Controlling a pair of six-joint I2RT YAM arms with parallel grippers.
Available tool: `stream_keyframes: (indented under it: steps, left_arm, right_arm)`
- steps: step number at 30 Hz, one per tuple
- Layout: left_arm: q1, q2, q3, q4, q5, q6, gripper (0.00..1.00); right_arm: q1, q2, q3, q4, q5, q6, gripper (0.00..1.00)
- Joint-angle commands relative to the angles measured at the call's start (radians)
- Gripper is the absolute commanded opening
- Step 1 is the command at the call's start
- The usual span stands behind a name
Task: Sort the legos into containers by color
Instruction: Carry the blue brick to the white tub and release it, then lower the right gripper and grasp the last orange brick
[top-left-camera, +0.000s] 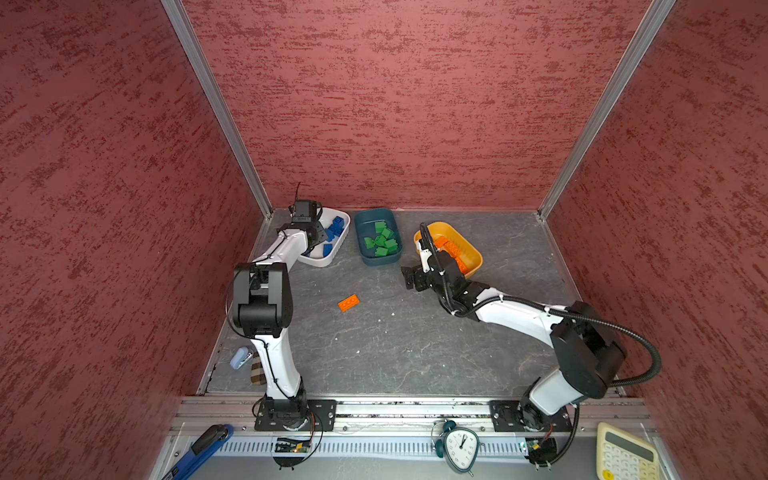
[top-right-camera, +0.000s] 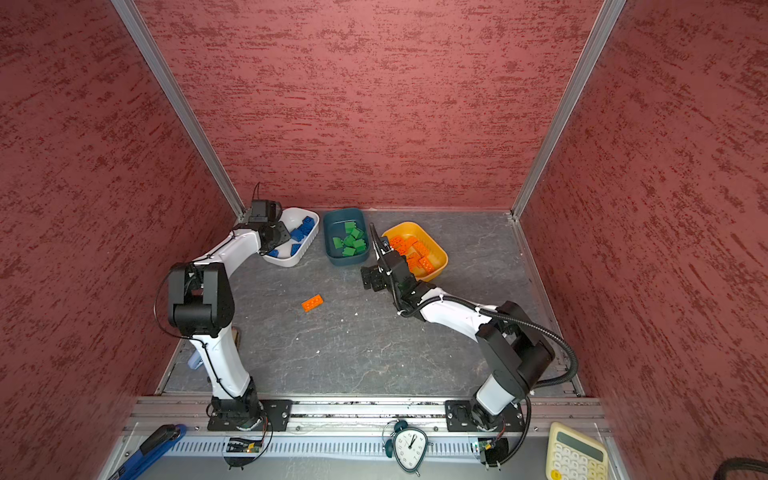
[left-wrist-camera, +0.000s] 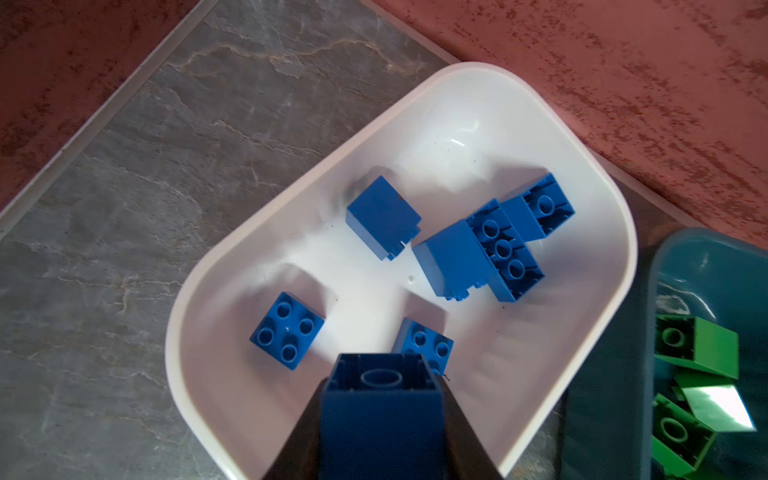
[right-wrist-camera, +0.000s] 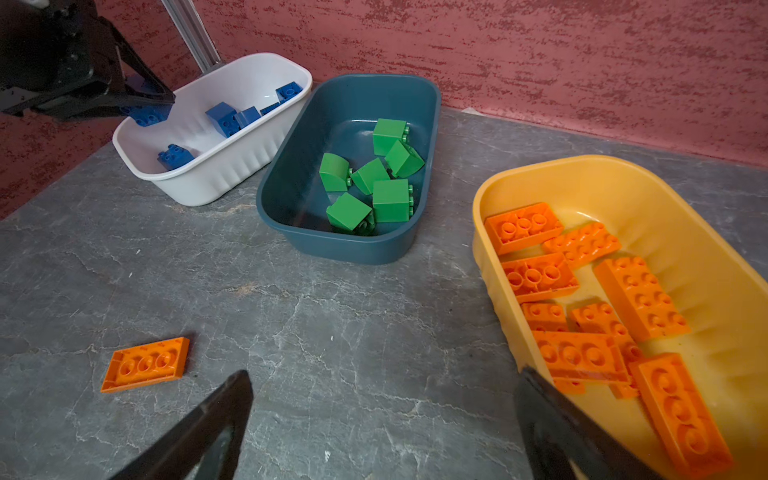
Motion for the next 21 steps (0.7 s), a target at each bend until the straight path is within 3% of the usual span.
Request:
stream_keyframes:
  steps: [1,7,13,16,21]
  left_arm:
    - [-0.003,0.038,0.054,-0.081,-0.051,-0.019,0.48]
    - [-0.008,0.014,0.051,-0.051,-0.037,-0.038,0.73]
    - [-0.019,-0.122,-0.074,0.085,0.055,-0.055,0.84]
    - [-0.022,-0.192,-0.129,0.126,0.091,-0.065,0.99]
    - [-0.026,-0.315,-0.227,0.151,0.104,-0.073,0.99]
  right_arm:
    - [0.014,0.005,0.019,-0.003,-0.02,-0.043,0.99]
    - [0.061,0.05,0.051,-0.051,0.015,-0.12,0.99]
    - [0.11,0.123,0.106,-0.101,-0.023,-0.173,0.99]
    - [0.129,0.167,0.148,-0.119,-0.059,-0.152,0.99]
    - [0.153,0.259,0.238,-0.177,-0.192,-0.151,0.99]
